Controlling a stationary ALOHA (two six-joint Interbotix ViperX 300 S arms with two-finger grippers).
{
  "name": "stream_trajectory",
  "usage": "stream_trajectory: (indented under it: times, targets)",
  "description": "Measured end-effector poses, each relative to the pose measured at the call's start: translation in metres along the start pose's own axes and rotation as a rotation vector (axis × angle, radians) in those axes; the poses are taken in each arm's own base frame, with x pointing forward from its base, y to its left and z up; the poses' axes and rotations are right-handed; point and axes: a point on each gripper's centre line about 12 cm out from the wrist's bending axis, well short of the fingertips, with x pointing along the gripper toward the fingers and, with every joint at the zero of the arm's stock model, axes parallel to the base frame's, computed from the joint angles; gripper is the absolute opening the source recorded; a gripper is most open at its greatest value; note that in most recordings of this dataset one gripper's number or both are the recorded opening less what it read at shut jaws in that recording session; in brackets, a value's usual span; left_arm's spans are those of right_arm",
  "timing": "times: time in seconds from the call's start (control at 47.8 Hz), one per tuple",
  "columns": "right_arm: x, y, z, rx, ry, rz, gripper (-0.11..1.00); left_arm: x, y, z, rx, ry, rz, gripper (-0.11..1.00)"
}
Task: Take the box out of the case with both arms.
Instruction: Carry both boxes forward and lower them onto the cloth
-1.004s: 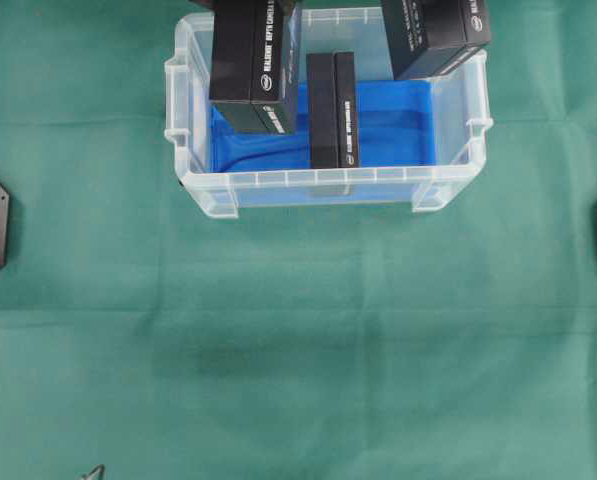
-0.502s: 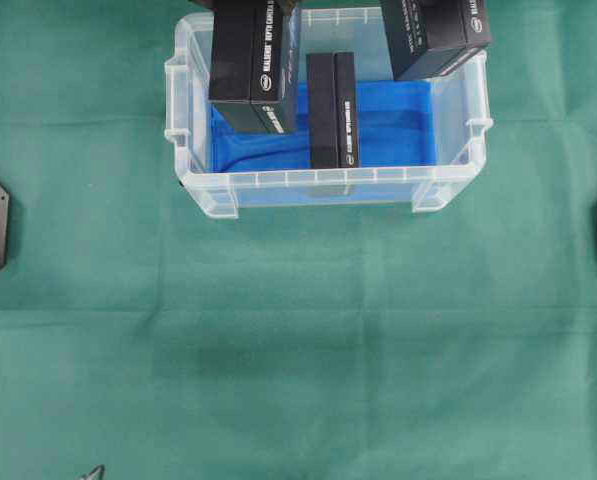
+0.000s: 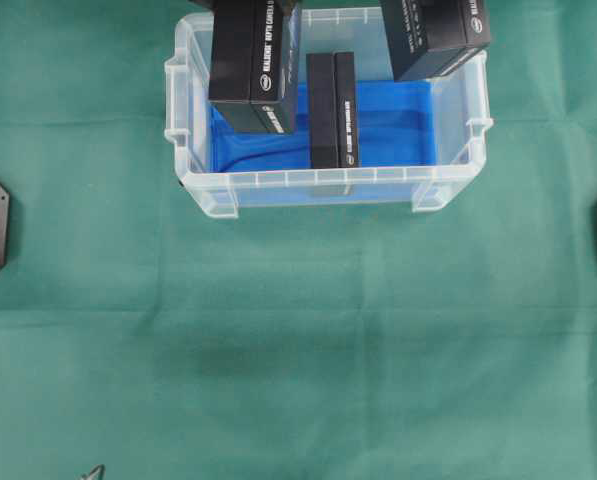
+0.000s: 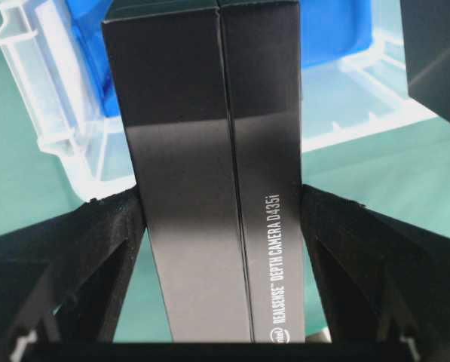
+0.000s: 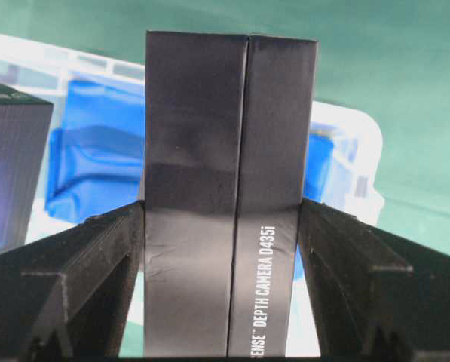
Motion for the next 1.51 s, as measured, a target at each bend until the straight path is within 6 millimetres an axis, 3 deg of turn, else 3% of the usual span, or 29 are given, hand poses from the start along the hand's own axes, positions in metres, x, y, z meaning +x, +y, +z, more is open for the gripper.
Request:
stream_trajectory:
  times: [0.418, 0.648, 1.025, 1.234, 1.506]
  targets:
    - [-0.001, -0.005, -0.004, 0.002, 0.02, -0.045, 0.65, 0.0, -0.001, -0.005, 0.034, 0.005, 0.006, 0.64]
    - [-0.007, 0.0, -0.028, -0.027, 0.055, -0.068, 0.65, -0.001, -0.008, -0.025, 0.029, 0.019, 0.005, 0.64]
    - [-0.034, 0.012, -0.109, -0.099, 0.116, -0.079, 0.65, -0.002, -0.028, -0.105, -0.014, 0.068, 0.009, 0.64]
    - [-0.05, 0.015, -0.144, -0.079, 0.11, -0.055, 0.65, -0.007, -0.031, -0.153, -0.017, 0.096, 0.007, 0.64]
    - [-0.069, 0.01, -0.187, -0.038, 0.121, -0.049, 0.65, -0.013, -0.031, -0.193, -0.01, 0.114, 0.004, 0.64]
